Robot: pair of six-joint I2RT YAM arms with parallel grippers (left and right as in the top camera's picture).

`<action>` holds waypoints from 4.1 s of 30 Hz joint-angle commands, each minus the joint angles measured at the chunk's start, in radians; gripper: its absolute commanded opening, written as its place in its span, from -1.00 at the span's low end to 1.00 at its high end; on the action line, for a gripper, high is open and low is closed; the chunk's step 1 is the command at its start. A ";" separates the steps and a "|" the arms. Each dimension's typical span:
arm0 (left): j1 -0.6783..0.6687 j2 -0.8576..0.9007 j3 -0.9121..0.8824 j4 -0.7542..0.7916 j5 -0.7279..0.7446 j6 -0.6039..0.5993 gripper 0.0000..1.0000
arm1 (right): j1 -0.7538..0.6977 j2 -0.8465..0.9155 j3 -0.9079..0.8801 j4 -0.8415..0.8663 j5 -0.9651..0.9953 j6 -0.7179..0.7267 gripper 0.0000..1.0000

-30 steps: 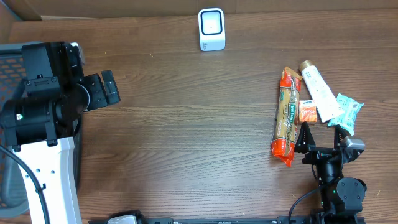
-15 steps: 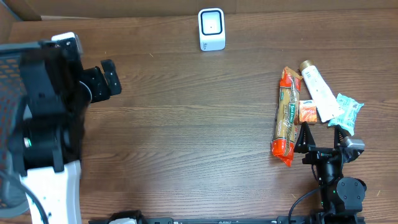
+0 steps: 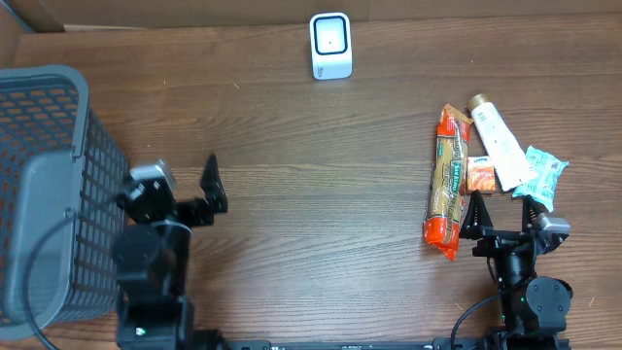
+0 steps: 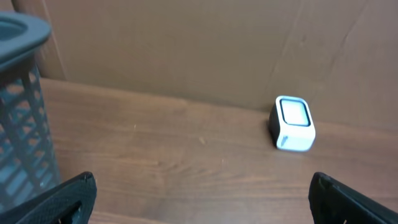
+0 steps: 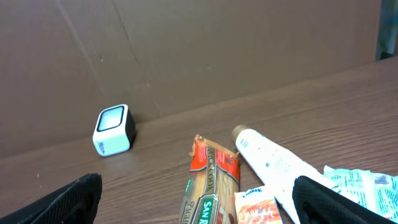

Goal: Scan the item barcode

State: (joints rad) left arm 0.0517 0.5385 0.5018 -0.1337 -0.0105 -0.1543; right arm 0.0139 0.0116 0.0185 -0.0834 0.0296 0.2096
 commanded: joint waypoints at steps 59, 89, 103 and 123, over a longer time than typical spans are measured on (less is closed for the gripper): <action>-0.052 -0.528 -0.496 0.060 -0.041 -0.003 0.99 | 0.004 -0.009 -0.011 0.002 -0.006 0.003 1.00; -0.052 -0.528 -0.496 0.060 -0.041 -0.003 0.99 | 0.004 -0.009 -0.011 0.002 -0.006 0.003 1.00; -0.052 -0.528 -0.496 0.060 -0.041 -0.003 0.99 | 0.004 -0.009 -0.011 0.002 -0.006 0.003 1.00; -0.052 -0.528 -0.496 0.060 -0.041 -0.003 0.99 | 0.004 -0.009 -0.011 0.002 -0.006 0.003 1.00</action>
State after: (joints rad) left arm -0.0006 0.0158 0.0086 -0.0753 -0.0559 -0.1547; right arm 0.0139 0.0113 0.0185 -0.0834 0.0292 0.2092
